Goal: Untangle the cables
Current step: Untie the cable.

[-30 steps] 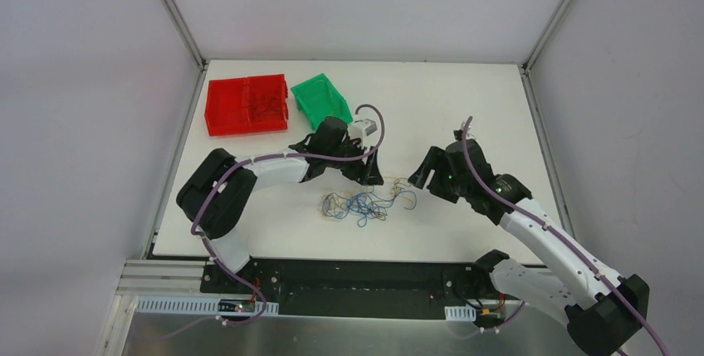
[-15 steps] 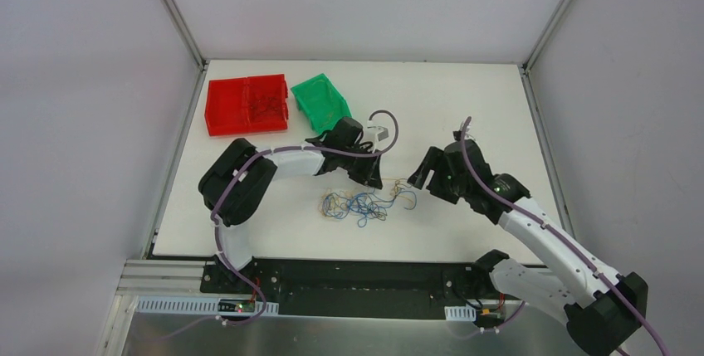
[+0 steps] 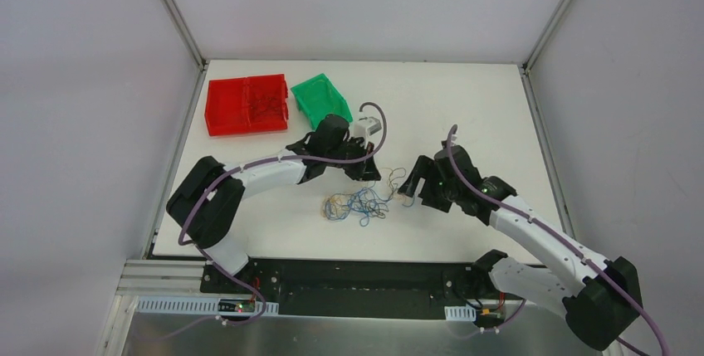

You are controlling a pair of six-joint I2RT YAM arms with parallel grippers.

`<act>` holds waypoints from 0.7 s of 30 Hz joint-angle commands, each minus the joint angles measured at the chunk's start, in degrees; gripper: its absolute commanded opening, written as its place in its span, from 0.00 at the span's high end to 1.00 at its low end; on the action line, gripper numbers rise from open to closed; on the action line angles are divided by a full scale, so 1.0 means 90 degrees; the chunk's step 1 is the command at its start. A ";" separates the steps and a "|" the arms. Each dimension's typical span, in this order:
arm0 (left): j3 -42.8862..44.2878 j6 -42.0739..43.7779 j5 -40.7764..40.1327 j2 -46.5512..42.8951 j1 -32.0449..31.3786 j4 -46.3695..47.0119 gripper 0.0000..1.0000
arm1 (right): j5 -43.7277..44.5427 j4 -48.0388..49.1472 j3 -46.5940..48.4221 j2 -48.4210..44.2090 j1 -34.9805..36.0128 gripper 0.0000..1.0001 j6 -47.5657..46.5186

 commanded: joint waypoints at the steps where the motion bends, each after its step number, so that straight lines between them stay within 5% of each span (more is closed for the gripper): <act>1: 0.0126 -0.0236 -0.0021 -0.0581 -0.0043 0.0392 1.00 | -0.0219 0.0700 -0.0112 0.0100 0.0325 0.21 0.0313; 9: 0.0899 -0.0491 -0.0200 -0.1236 -0.0045 -0.0663 1.00 | 0.0013 0.2068 -0.0357 0.0468 0.1136 0.21 0.0350; 21: 0.1518 -0.1057 0.0155 -0.1503 -0.0073 -0.1133 1.00 | 0.0233 0.5327 -0.1374 0.0852 0.1424 0.24 -0.1240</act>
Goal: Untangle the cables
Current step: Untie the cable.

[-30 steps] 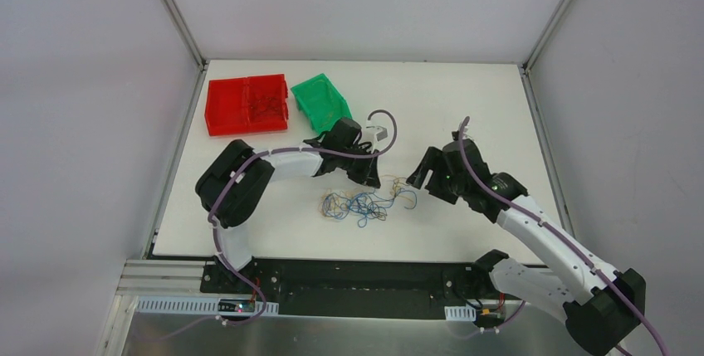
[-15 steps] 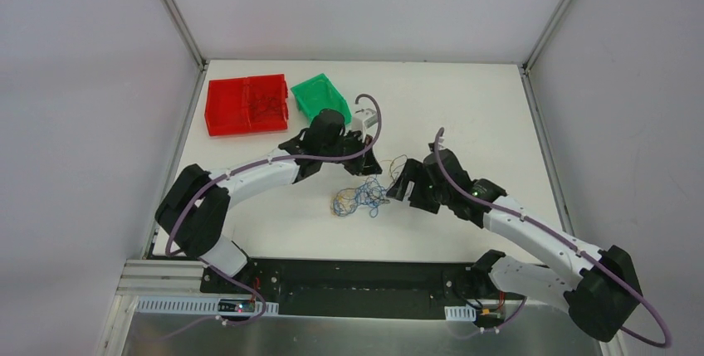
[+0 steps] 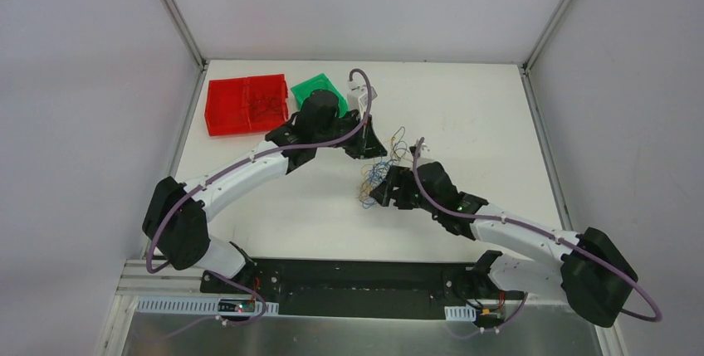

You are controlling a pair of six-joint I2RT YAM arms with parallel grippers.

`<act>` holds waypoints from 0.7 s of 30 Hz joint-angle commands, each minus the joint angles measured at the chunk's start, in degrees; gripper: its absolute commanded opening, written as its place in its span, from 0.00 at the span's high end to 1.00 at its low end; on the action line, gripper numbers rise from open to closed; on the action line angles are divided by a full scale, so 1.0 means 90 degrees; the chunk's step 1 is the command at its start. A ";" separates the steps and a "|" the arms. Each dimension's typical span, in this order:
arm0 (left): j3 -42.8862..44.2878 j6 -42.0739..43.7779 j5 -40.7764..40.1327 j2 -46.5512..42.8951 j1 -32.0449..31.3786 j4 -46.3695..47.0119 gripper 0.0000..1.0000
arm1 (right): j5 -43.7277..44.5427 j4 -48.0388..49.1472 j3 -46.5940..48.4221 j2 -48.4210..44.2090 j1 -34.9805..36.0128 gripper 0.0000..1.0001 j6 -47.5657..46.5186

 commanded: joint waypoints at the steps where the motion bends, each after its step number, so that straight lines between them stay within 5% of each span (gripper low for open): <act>1: 0.0419 -0.0287 0.0284 -0.0230 -0.0072 -0.0218 1.00 | 0.0082 0.1620 -0.0036 0.0267 0.0059 0.24 -0.0807; 4: 0.0547 -0.0323 0.0334 -0.0252 -0.0072 -0.0299 1.00 | 0.0388 0.1715 0.0034 0.0481 0.0067 0.28 -0.0920; 8: 0.0680 -0.0276 0.0103 -0.0356 -0.0072 -0.0598 1.00 | 0.0556 0.1704 0.0008 0.0496 0.0070 0.64 -0.0770; 10: 0.0708 -0.0180 -0.0104 -0.0410 -0.0064 -0.0802 1.00 | 0.0642 0.1554 -0.0087 0.0327 0.0064 0.68 -0.0660; 14: 0.0623 -0.0007 -0.0523 -0.0543 -0.0053 -0.1155 1.00 | 0.1082 0.0982 -0.0263 -0.0144 0.0055 0.98 -0.0422; 21: 0.0608 0.0209 -0.1370 -0.0731 0.0259 -0.1728 1.00 | 0.2172 -0.0715 -0.0330 -0.1085 -0.0018 1.00 0.0074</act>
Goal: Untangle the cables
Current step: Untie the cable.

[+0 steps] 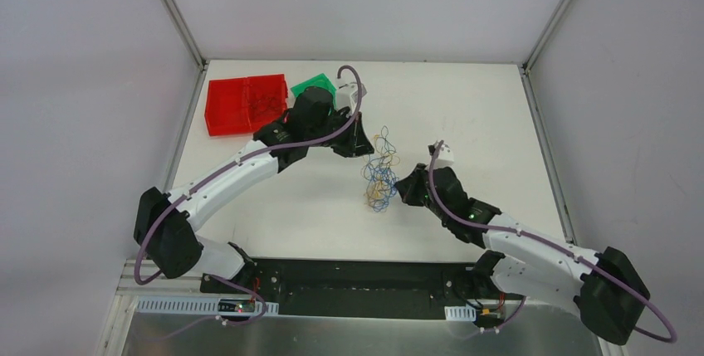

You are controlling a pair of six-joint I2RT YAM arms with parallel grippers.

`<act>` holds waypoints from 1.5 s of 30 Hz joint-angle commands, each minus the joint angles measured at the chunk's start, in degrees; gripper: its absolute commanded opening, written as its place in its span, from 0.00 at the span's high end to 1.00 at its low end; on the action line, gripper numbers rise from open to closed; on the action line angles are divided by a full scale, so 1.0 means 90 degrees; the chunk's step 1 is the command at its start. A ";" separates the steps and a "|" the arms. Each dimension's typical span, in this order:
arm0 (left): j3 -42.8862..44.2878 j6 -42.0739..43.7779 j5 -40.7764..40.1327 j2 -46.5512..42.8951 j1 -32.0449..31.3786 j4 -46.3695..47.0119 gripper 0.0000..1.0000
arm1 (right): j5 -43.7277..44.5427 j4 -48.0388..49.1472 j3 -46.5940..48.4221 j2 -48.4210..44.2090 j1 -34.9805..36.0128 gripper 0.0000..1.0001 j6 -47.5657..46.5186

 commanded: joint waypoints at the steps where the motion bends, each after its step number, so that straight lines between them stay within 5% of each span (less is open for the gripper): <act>1: 0.0156 0.0231 -0.0599 -0.0401 0.0321 -0.0422 1.00 | 0.0920 -0.1253 -0.0084 -0.0652 -0.0125 1.00 0.0430; 10: -0.0307 0.0436 -0.0794 -0.0825 0.0779 -0.0670 1.00 | 0.0979 -0.3121 0.0222 -0.1604 -0.1259 1.00 0.0536; 16: -0.0533 0.0322 -0.0882 -0.0871 0.0790 -0.0674 1.00 | 0.0932 -0.3461 0.0476 -0.1874 -0.1517 1.00 0.0283; 34: -0.0924 -0.0352 -0.5259 -0.2644 0.2238 -0.2470 1.00 | 0.2411 -0.4102 0.1150 -0.1182 -0.2089 1.00 0.0592; 45: -0.0867 -0.0267 -0.4305 -0.2584 0.2410 -0.2212 1.00 | 0.1827 -0.3735 0.1009 -0.1620 -0.2280 1.00 0.0171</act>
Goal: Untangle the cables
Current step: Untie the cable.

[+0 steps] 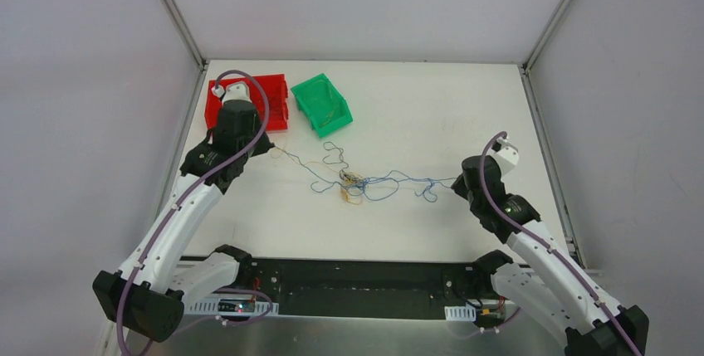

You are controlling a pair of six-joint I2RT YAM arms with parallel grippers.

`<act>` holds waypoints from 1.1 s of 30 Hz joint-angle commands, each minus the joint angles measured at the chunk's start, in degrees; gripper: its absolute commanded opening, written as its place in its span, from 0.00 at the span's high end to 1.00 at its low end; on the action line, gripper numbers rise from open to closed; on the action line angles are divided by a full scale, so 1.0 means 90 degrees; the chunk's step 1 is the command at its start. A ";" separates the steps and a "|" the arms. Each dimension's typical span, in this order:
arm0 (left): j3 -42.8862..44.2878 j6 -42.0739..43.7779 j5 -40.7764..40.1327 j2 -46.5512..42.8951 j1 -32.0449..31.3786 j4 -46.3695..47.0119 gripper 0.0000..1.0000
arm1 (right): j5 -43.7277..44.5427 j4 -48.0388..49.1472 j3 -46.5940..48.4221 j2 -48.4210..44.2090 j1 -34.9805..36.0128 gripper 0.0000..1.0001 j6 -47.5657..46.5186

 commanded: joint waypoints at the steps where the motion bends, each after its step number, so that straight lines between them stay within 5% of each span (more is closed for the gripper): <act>1: 0.0148 -0.0029 0.0051 -0.0034 0.0014 0.0079 1.00 | 0.0222 0.0074 0.0168 -0.0122 -0.0025 1.00 -0.0224; 9: -0.0331 -0.0316 -0.1003 -0.0793 0.0014 0.0069 1.00 | 0.1582 -0.0834 0.0528 -0.0122 -0.0200 1.00 0.0599; 18: -0.0388 -0.0605 -0.0805 -0.0691 0.0014 0.0086 1.00 | 0.2098 -0.1118 0.0496 -0.0680 -0.0201 1.00 0.0938; 27: -0.0552 -0.0478 0.3242 -0.0015 -0.0012 0.1798 1.00 | -0.1541 0.0686 -0.0086 -0.1074 -0.0204 1.00 -0.0623; 33: -0.0293 -0.0362 0.4308 0.0577 -0.0302 0.2240 1.00 | -0.3126 0.1297 -0.0064 -0.0691 -0.0200 1.00 -0.0972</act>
